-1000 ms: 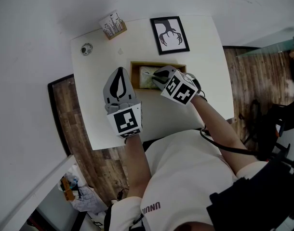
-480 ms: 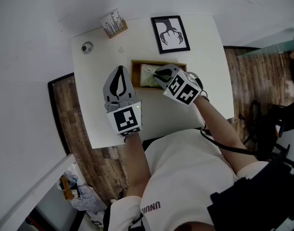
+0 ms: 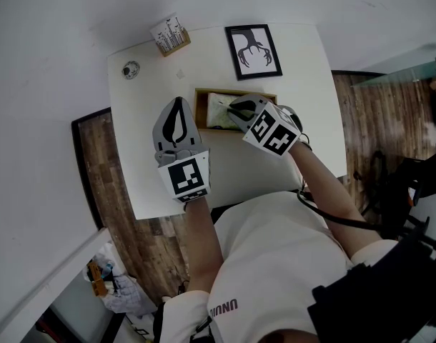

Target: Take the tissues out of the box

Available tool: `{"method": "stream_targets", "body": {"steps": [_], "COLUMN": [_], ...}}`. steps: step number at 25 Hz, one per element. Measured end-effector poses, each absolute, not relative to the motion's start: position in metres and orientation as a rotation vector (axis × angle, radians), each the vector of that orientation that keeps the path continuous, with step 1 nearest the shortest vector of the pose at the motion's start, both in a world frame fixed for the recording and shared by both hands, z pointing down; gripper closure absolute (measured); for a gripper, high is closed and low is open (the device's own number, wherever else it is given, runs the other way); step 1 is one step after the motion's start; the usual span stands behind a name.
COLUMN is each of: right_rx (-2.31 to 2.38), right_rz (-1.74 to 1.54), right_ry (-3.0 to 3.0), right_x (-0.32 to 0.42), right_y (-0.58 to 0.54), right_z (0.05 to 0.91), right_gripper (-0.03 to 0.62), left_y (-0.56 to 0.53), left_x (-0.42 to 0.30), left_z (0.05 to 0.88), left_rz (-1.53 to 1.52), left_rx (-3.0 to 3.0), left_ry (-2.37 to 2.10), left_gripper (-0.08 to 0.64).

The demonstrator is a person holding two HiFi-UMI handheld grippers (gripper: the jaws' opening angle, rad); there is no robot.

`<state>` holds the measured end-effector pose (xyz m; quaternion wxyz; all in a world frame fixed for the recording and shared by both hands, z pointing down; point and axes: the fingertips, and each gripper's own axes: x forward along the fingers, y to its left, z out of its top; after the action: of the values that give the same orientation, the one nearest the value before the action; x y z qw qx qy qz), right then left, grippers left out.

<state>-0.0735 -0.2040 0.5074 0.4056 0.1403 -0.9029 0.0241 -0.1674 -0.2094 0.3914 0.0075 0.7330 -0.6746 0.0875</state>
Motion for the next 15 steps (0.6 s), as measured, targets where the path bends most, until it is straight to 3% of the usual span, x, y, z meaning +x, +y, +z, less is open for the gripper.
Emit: {"method": "stream_targets", "body": {"steps": [15], "right_rx": [0.376], "right_rz": [0.034], "right_ry": [-2.338], "right_x": [-0.074], "right_y": [-0.205], "right_z": [0.473], "right_gripper": [0.551], "left_y": [-0.206], "left_x": [-0.166], "left_z": [0.381], "left_rz": [0.239], "left_rx": [2.289], "left_ry": [-2.135], "left_gripper": [0.548]}}
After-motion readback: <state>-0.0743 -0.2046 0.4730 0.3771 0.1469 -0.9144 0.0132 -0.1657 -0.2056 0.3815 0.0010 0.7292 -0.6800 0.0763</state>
